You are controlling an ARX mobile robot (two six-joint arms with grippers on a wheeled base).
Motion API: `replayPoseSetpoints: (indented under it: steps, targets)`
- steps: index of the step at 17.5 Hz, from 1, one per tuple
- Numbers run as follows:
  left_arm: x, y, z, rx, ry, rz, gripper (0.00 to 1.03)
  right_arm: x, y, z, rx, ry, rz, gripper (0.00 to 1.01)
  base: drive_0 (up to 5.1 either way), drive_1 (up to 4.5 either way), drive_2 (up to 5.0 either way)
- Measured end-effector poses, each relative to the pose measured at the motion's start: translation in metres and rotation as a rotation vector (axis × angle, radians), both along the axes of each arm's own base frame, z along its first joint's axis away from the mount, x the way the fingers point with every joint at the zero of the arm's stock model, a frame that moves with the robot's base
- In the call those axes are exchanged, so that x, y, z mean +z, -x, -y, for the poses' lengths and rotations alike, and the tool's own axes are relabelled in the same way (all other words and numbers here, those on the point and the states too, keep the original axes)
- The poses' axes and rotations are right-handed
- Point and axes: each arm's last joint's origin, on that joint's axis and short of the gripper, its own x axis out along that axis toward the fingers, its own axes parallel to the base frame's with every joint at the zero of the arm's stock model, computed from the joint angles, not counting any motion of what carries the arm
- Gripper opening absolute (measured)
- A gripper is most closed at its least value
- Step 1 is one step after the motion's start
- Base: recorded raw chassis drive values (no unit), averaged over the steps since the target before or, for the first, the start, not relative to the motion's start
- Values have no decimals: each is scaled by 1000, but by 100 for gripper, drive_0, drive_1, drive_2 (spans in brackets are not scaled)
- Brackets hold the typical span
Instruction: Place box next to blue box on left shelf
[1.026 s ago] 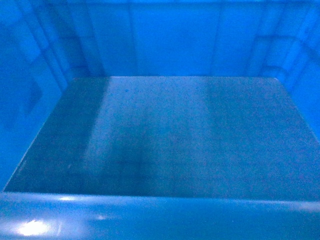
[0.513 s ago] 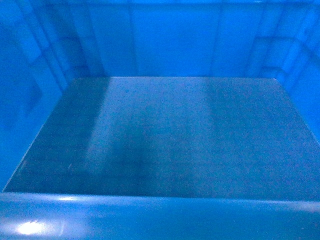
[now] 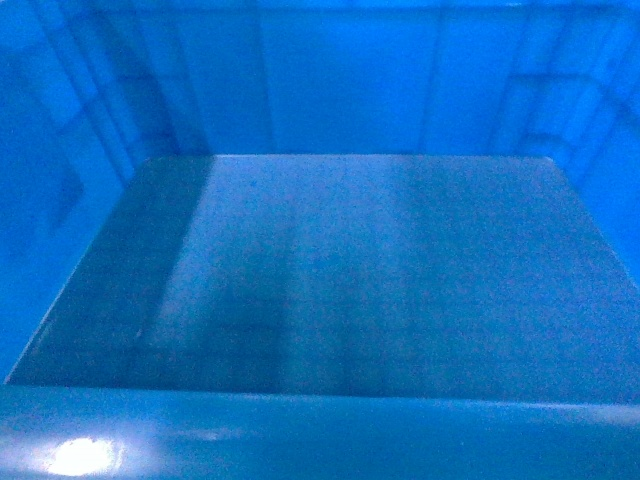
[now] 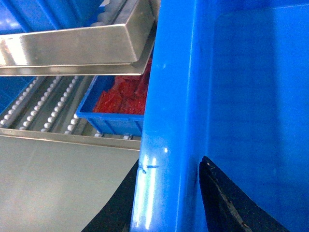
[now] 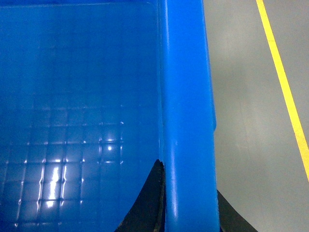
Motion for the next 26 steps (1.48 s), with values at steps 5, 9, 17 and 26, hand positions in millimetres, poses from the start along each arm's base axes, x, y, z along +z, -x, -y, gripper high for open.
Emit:
replayPoseSetpoints:
  steps: [5, 9, 17, 26]
  targets:
    - [0, 0, 0, 1, 0, 1, 30, 0, 0, 0, 0, 0, 0, 9, -469, 118, 370]
    - [0, 0, 0, 0, 0, -1, 30, 0, 0, 0, -1, 1, -2, 9, -492, 151, 329]
    - [0, 0, 0, 0, -2, 0, 30, 0, 0, 0, 0, 1, -4, 9, -499, 143, 322]
    - [0, 0, 0, 0, -1, 2, 30, 0, 0, 0, 0, 0, -1, 9, -483, 159, 338]
